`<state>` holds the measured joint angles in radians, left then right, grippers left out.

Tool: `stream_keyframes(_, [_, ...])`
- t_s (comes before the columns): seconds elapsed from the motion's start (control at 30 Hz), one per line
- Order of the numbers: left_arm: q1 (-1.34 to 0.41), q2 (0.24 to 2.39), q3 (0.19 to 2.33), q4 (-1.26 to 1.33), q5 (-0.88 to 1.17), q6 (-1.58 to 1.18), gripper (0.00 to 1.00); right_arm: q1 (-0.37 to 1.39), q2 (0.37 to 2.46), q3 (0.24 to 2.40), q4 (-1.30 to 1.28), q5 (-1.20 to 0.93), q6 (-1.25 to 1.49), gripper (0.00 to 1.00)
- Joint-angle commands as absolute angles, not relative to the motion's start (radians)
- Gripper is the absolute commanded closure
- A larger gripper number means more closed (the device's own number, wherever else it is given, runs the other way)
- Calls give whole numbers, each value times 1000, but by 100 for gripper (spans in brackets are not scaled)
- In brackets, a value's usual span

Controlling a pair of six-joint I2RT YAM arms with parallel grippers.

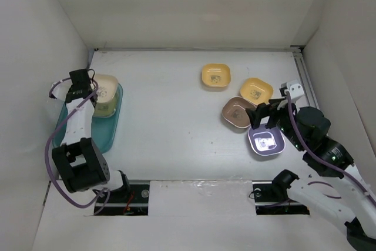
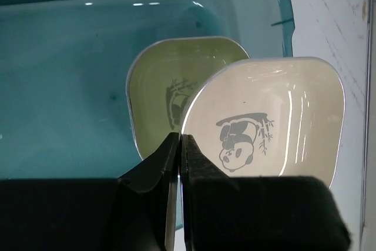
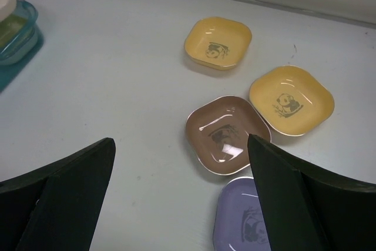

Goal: Place the plates into the plastic bin on the countertop

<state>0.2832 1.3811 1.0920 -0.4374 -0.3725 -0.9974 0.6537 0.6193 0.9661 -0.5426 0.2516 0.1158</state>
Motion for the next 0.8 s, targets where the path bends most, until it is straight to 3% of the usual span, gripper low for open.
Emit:
stream_keyframes(0.0, [321, 1351, 1080, -339, -327, -1023, 100, 646, 594, 980, -531, 247, 81, 0])
stream_keyframes(0.07, [330, 1365, 1091, -348, -318, -1023, 94, 646, 594, 980, -531, 247, 81, 0])
stream_keyframes(0.1, [330, 1377, 1091, -348, -318, -1014, 81, 646, 585, 980, -531, 247, 81, 0])
stream_keyframes(0.13, [330, 1378, 1091, -348, -308, -1014, 60, 646, 584, 980, -531, 247, 81, 0])
stream_keyframes(0.17, [330, 1378, 1091, -348, -308, -1014, 19, 646, 584, 980, -531, 247, 81, 0])
stream_keyframes(0.27, [312, 1329, 1072, -310, -269, -980, 1, 646, 584, 989, -531, 247, 81, 0])
stream_keyframes(0.47, [183, 1269, 1113, -258, -223, -846, 1, 646, 594, 1025, -555, 264, 98, 0])
stream_keyframes(0.6, [-281, 1481, 1273, -254, -173, -697, 1, 646, 594, 1069, -594, 371, 130, 0])
stream_keyframes(0.77, [-627, 1788, 1590, -264, -115, -522, 1, 637, 572, 1161, -655, 449, 150, 0])
